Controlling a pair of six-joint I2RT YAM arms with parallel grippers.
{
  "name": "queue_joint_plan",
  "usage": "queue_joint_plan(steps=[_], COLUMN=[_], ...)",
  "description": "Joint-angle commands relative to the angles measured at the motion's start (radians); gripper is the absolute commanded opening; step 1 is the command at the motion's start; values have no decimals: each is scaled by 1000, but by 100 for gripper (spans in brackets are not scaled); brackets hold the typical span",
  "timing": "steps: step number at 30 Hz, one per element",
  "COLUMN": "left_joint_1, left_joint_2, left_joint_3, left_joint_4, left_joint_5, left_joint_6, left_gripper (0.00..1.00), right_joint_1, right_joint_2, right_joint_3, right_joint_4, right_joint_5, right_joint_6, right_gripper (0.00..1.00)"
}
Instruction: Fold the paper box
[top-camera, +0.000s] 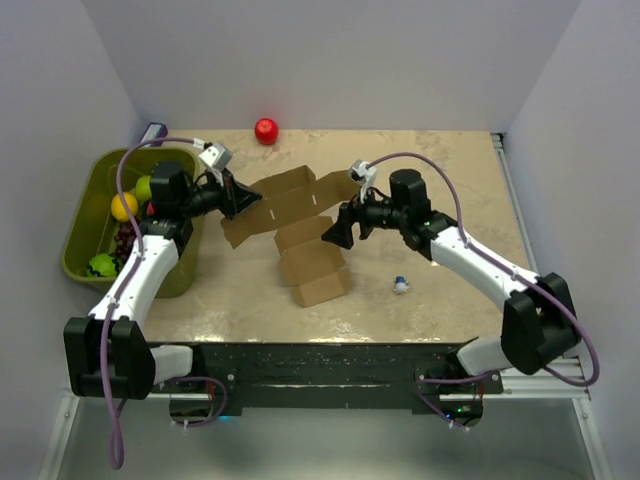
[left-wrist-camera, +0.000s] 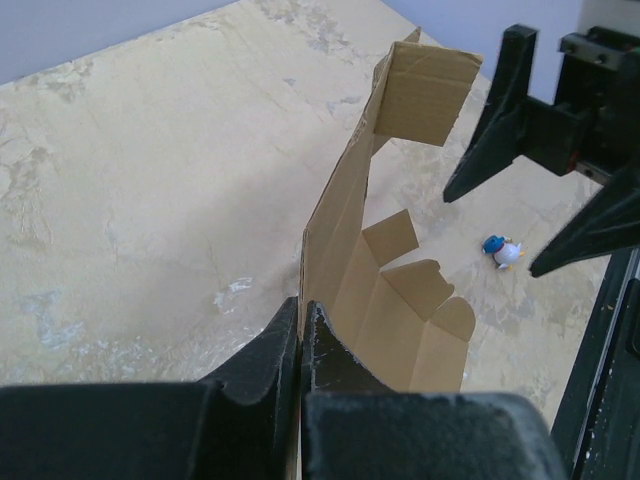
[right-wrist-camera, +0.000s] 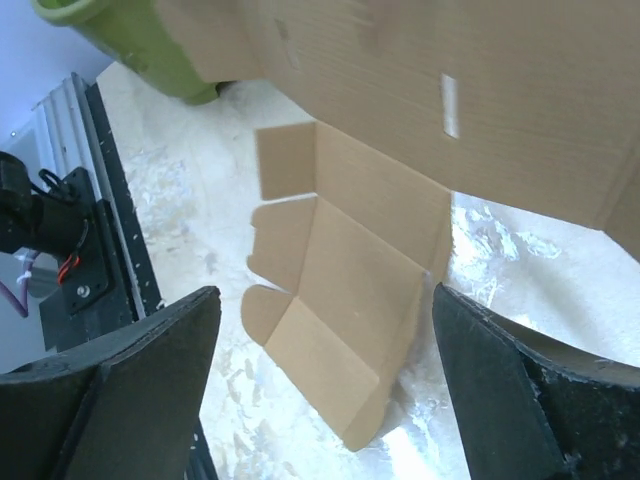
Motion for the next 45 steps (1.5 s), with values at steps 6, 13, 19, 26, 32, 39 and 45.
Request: queue_joint_plan(steps=[6, 13, 19, 26, 32, 39, 45], left_joint_1=[-23, -43, -51, -66, -71, -86, -86], left_joint_2=[3, 4, 4, 1, -5, -40, -176], left_joint_3=[15, 10, 12, 12, 15, 23, -20], left_joint_4=[41, 46, 43, 37, 22, -8, 35], left_joint_5=[54, 74, 68, 62, 59, -24, -280], left_joint_6=[4, 8, 8, 13, 28, 34, 54], left_gripper=[0, 0, 0, 0, 0, 28, 86], right_joint_1=[47, 58, 128, 205, 221, 221, 222], right_joint_2=[-209, -111, -65, -6, 41, 63, 46], right_joint_3=[50, 191, 248, 298, 360, 397, 366], right_joint_4=[11, 9, -9, -54, -135, -264, -291], right_joint_5=[349, 341, 445, 641, 728, 760, 778], right_joint_6=[-13, -19, -19, -21, 2, 5, 59], right_gripper=[93, 89, 87, 81, 40, 0, 0])
